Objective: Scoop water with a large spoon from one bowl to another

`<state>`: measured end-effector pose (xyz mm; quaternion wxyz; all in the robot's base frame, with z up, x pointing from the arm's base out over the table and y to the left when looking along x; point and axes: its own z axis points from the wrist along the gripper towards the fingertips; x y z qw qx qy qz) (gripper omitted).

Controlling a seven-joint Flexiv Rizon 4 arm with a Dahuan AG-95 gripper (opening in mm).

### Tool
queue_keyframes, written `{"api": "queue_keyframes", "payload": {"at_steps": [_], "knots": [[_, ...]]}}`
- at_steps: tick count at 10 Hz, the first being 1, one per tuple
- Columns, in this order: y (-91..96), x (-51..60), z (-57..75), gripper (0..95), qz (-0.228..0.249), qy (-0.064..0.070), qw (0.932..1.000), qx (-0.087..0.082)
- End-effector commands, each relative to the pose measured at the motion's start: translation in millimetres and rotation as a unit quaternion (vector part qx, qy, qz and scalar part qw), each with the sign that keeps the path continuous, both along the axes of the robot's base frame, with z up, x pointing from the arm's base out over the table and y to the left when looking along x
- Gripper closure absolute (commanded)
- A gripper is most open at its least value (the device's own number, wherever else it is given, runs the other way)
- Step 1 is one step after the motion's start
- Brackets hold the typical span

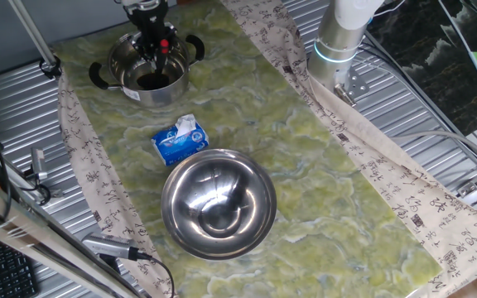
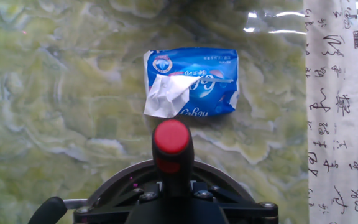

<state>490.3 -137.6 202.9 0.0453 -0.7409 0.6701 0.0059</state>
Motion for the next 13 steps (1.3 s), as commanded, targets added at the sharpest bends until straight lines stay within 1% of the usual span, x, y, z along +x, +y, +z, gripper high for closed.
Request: {"api": "queue_keyframes", "payload": {"at_steps": [1, 2, 3, 4, 5, 7, 9, 11, 12, 13], "knots": [[-0.6, 0.0, -0.6, 95.0, -0.008, 0.003, 0.9998, -0.017], [-1.3, -0.6, -1.2, 95.0, -0.014, 0.004, 0.9996, -0.026], [-1.9, -1.3, -2.0, 95.0, -0.022, 0.005, 0.9993, -0.029], [-3.9, -3.8, -4.8, 95.0, -0.041, 0.013, 0.9986, -0.031], [-5.6, -6.1, -7.5, 95.0, -0.047, 0.016, 0.9982, -0.033], [-10.4, -13.0, -14.6, 95.0, -0.053, 0.02, 0.9974, -0.044], [-13.0, -17.4, -19.2, 95.0, -0.056, 0.019, 0.9975, -0.038], [-13.8, -19.3, -21.2, 95.0, -0.054, 0.015, 0.9977, -0.038], [-14.3, -20.9, -23.0, 95.0, -0.056, 0.015, 0.9978, -0.032], [-14.9, -22.3, -24.4, 95.0, -0.057, 0.014, 0.9978, -0.031]]}}
